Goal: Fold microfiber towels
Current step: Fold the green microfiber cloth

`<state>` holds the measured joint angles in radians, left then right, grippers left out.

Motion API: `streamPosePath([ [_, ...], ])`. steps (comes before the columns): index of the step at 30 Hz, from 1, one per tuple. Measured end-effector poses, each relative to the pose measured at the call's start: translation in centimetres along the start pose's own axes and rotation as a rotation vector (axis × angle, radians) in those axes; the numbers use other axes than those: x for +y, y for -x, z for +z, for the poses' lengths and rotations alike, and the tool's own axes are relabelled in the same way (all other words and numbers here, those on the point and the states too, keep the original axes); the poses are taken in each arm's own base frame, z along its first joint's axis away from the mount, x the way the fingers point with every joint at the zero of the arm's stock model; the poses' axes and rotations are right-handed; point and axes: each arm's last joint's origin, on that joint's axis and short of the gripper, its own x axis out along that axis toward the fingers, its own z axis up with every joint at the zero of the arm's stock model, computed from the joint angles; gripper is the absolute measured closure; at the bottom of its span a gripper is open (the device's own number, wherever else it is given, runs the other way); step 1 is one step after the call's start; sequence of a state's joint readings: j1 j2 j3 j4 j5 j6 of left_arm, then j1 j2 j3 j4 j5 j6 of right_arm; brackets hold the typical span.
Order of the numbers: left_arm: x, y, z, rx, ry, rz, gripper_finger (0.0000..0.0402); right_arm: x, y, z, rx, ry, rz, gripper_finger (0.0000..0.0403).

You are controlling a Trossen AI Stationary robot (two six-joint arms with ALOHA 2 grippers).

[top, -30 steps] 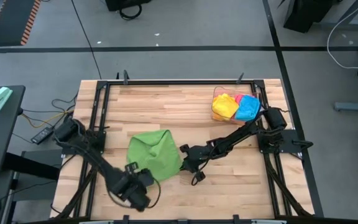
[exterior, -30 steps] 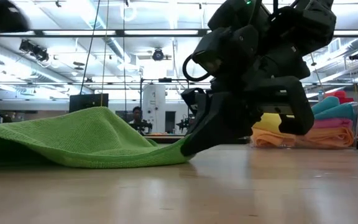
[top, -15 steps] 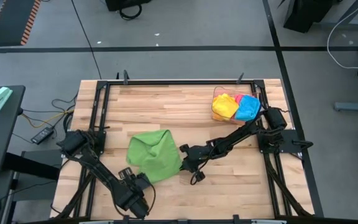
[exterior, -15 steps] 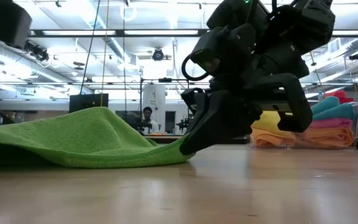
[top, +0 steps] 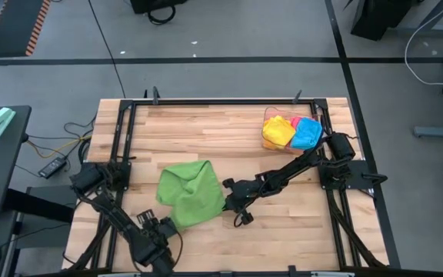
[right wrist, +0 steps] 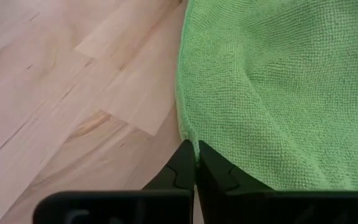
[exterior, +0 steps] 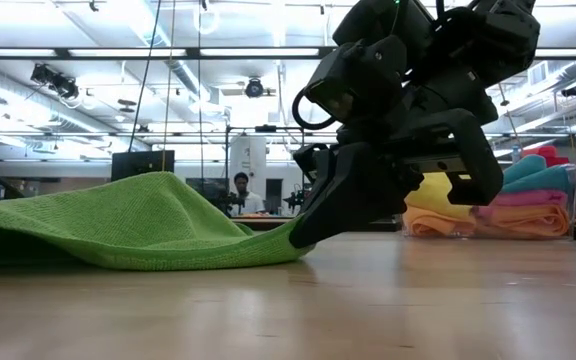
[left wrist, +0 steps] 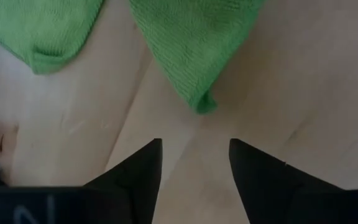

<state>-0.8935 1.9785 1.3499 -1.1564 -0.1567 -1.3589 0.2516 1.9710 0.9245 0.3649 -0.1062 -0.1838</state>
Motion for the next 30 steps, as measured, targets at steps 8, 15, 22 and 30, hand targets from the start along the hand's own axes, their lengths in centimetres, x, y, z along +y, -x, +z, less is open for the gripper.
streamPosePath([
  [8, -0.3, 0.3, -1.5, -0.144, 0.066, 0.008, 0.0232, 0.0, 0.0, 0.0, 0.0, -0.001, 0.0, 0.0393],
  [15, 0.0, -1.0, -1.5, -0.201, 0.149, 0.012, 0.0241, 0.0, 0.0, 0.0, 0.0, -0.016, 0.0, 0.0393],
  [22, 0.4, -2.0, -1.6, -0.202, 0.216, 0.014, 0.0248, 0.0, 0.0, 0.0, 0.0, -0.016, 0.0, 0.0393],
  [30, 0.4, -2.0, -1.4, -0.253, 0.197, 0.02, 0.0317, 0.0, 0.0, 0.0, -0.001, -0.008, 0.0, 0.0393],
])
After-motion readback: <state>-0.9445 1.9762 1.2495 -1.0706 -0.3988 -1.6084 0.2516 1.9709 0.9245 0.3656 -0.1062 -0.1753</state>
